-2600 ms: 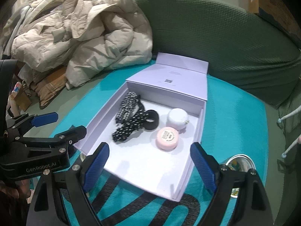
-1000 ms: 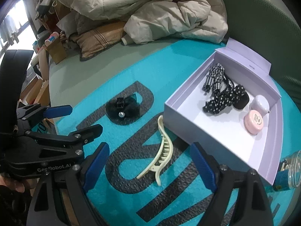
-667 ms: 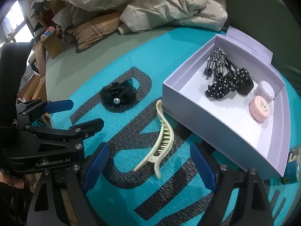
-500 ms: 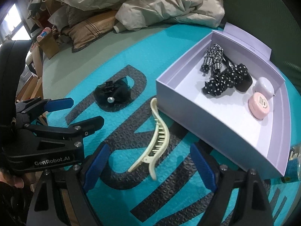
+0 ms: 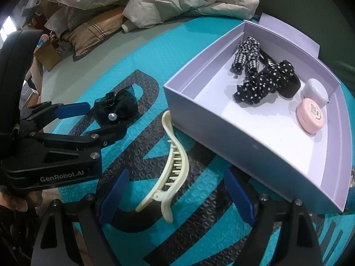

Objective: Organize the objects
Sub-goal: 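Reach the left tool to the black mesh claw clip while the right tool reaches the cream claw clip, then grasp the black mesh claw clip with the left tool while the right tool grasps the cream claw clip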

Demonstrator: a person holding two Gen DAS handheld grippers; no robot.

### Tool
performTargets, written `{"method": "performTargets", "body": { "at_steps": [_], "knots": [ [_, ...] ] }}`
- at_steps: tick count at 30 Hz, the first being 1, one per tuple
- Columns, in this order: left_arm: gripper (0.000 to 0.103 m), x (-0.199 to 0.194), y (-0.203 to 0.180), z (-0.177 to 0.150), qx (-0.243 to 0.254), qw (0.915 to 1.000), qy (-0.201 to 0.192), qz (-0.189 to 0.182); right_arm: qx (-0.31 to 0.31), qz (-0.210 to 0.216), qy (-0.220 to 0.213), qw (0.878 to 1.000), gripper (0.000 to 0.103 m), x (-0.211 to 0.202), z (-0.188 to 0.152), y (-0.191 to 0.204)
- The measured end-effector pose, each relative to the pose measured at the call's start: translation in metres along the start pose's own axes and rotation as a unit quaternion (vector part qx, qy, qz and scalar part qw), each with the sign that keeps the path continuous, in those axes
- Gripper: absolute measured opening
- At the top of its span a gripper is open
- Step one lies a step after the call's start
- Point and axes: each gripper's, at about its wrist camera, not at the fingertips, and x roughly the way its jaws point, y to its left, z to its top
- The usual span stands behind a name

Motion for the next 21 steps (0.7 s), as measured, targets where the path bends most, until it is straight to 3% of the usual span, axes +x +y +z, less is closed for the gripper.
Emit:
{"method": "performTargets", "body": {
  "at_steps": [6, 15, 17, 21],
  "knots": [
    [0.081, 0.008, -0.007, 0.008, 0.022, 0.9998, -0.002, -0.003, 0.006, 0.001, 0.006, 1.0, 0.084, 0.004, 0.001, -0.005],
    [0.08, 0.012, -0.021, 0.014, 0.043, 0.9989, -0.009, -0.015, 0.01, 0.005, 0.004, 1.0, 0.068, 0.003, 0.002, -0.013],
    [0.078, 0.011, -0.023, 0.013, 0.043, 0.9989, -0.012, -0.015, 0.009, 0.005, 0.004, 1.0, 0.063, 0.003, 0.002, -0.014],
    [0.063, 0.008, -0.023, 0.01, 0.033, 0.9992, -0.022, -0.01, 0.002, 0.017, 0.005, 1.0, 0.053, 0.001, 0.002, -0.013]
  ]
}}
